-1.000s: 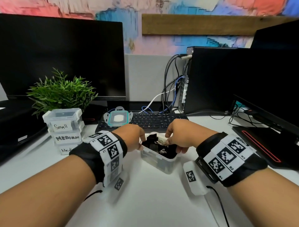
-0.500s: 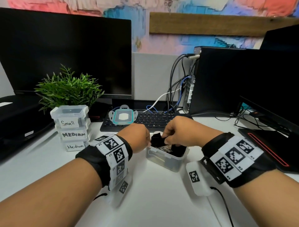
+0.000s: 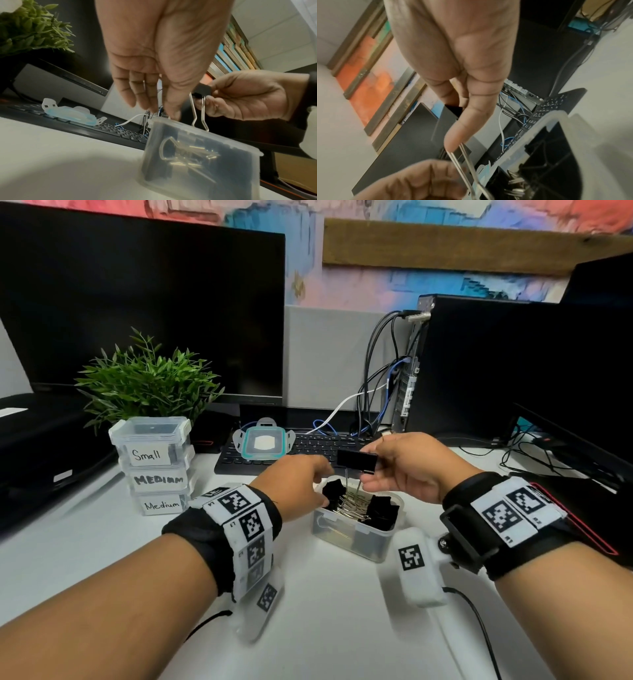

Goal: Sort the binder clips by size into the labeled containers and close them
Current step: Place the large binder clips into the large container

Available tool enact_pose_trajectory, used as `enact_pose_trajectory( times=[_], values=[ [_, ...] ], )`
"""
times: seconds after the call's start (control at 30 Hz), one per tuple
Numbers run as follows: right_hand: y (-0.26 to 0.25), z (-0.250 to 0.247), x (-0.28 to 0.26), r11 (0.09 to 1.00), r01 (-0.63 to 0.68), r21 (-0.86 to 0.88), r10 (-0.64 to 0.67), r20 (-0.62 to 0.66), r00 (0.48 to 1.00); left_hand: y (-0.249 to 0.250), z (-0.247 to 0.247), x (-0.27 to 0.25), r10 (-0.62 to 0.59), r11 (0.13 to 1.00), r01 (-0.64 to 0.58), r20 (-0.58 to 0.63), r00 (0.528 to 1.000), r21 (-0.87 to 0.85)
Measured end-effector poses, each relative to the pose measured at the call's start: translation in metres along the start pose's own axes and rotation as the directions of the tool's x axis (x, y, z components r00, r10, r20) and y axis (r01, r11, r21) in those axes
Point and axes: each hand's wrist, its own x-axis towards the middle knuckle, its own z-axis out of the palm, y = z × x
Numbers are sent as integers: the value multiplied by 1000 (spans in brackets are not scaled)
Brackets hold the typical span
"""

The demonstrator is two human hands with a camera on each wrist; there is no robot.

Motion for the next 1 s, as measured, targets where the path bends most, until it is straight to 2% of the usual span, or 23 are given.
enact_pose_trajectory(
  times=[0.07,0.13,0.2,0.3,0.47,0.63,0.77,0.9,1.0],
  values=[
    [3,0,2,998,-69,1,69,21,997,4,0,-1,23,988,-27,-27,999,-155],
    [8,1,2,992,-128,-11,128,39,991,9,2,1,18,971,-24,-28,999,-239],
    [12,2,4,984,-158,-83,161,31,986,12,6,3,22,972,-21,0,1000,-232],
    [14,3,6,949,-152,-277,148,-37,988,14,12,5,39,991,-30,67,997,-130],
    [13,6,8,752,-66,-656,51,-42,998,13,13,7,11,999,-8,58,998,-38],
    [10,9,10,572,-48,-819,19,-45,999,12,13,9,-9,999,4,96,995,47],
    [10,13,8,415,5,-910,-73,-27,997,18,15,8,-22,993,7,122,992,121],
    [10,15,7,321,52,-946,-129,11,992,21,13,8,-14,985,-10,137,991,170],
    [12,15,9,329,51,-943,-144,3,990,21,7,8,-27,984,-1,155,988,176]
  ],
)
